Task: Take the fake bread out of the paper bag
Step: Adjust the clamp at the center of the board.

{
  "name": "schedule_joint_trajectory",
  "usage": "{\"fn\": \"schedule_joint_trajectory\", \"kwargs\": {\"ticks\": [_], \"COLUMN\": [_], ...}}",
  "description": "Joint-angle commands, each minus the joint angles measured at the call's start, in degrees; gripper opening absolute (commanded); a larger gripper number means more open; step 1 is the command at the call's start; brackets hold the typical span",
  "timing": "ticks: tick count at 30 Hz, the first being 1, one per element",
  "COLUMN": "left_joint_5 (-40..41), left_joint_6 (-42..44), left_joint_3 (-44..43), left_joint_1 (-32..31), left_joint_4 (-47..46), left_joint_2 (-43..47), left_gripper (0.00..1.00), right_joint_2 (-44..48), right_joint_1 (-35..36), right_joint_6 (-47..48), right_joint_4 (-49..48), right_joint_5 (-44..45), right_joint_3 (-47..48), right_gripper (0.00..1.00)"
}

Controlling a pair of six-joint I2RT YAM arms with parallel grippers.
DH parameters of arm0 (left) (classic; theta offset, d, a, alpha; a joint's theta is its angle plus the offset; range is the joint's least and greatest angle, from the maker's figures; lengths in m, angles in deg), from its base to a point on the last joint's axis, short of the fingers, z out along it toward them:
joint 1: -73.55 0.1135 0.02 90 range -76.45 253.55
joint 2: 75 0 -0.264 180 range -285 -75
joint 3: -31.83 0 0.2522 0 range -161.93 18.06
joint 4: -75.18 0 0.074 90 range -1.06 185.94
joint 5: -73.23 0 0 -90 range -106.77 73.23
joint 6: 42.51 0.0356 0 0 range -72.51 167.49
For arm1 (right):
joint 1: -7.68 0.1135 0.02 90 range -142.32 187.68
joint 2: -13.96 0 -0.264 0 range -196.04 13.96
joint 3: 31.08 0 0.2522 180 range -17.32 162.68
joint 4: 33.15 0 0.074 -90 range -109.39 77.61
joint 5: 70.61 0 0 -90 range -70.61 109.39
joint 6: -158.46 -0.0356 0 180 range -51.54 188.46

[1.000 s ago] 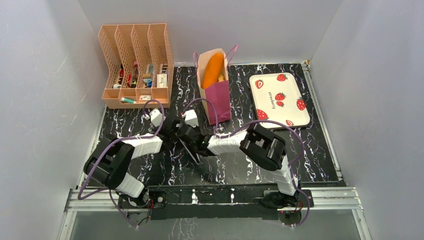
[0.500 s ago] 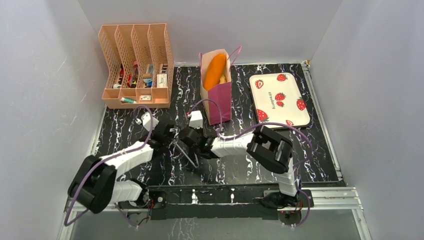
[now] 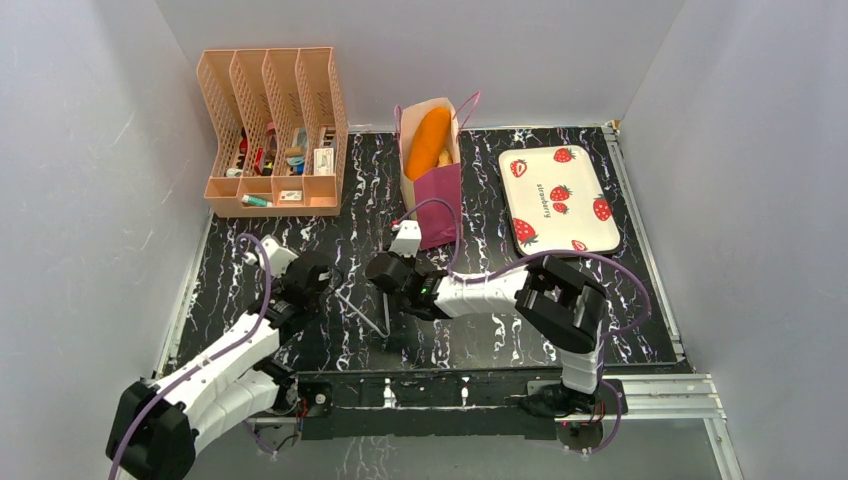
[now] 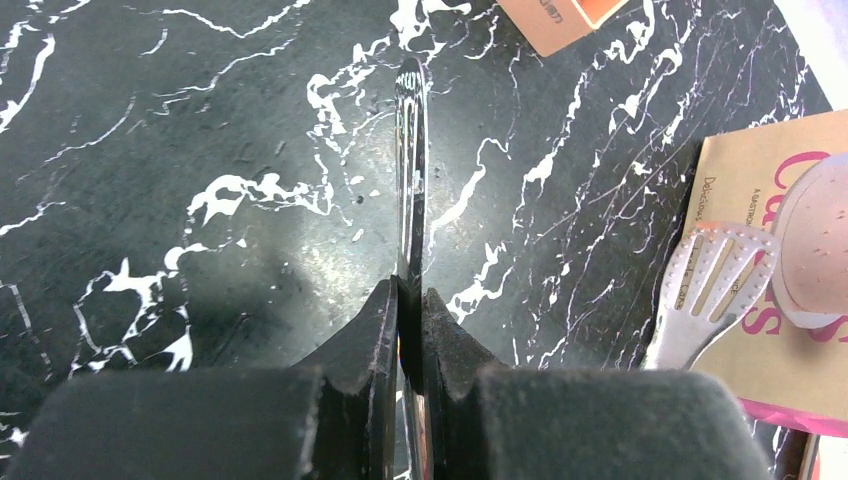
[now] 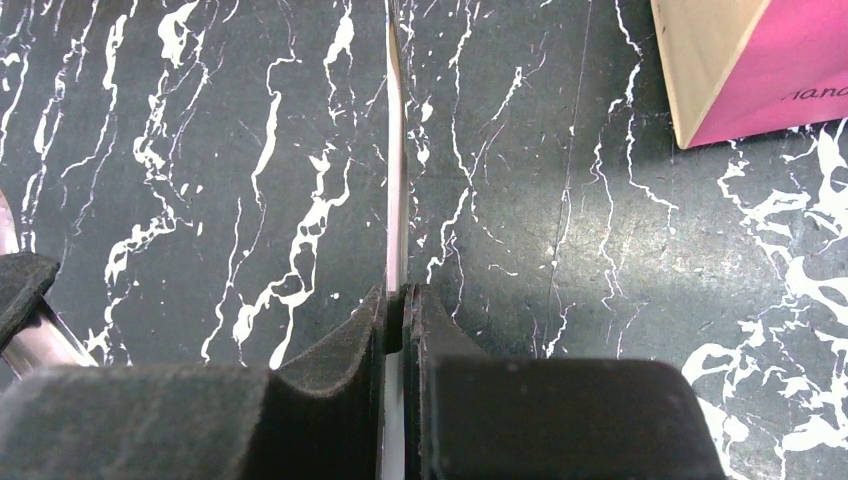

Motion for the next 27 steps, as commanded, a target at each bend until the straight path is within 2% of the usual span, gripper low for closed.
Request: {"fn": "schedule_joint_trajectory", "kwargs": {"ticks": [1, 8, 14, 19, 23, 25, 27], "left_joint_5": [11.5, 12.9, 9.4, 5.3, 2.8, 1.6, 0.7], "left_joint_6": [-0.6, -2.2, 0.1, 4.0, 6.0, 6.8, 7.4], "left_joint_3": [1.4, 2.7, -0.3, -4.2, -8.7, -9.9, -10.4], "left_joint_1": [1.4, 1.4, 1.4, 1.5, 1.8, 1.9, 1.9], "left_joint_4": [9.7, 9.9, 1.8, -8.5, -12.3, -14.0, -15.4], "left_joint_2": [5.3, 5.5, -4.4, -15.8, -24.6, -27.7, -28.7], "left_gripper": [0.0, 0.0, 0.0, 0.2, 0.36, 0.49, 0.66], "right_joint_2": [2.7, 3.5, 0.1, -5.3, -9.3, -10.5, -11.0], "right_joint_1": [-3.8, -5.0, -5.0, -4.9, -4.7, -4.7, -4.6], "right_joint_6": [-0.3, -0.1, 4.2, 7.4, 9.6, 10.8, 11.8], "right_joint_4": [8.9, 8.8, 6.9, 4.9, 4.6, 3.6, 3.2], "right_joint_5": [9.7, 9.9, 7.8, 5.8, 6.4, 6.9, 7.0], "right_joint_3": [-3.6, -4.8, -1.5, 2.1, 4.1, 4.5, 4.8], "right_gripper": [0.0, 0.0, 0.0, 0.0, 0.0, 0.0, 0.0]}}
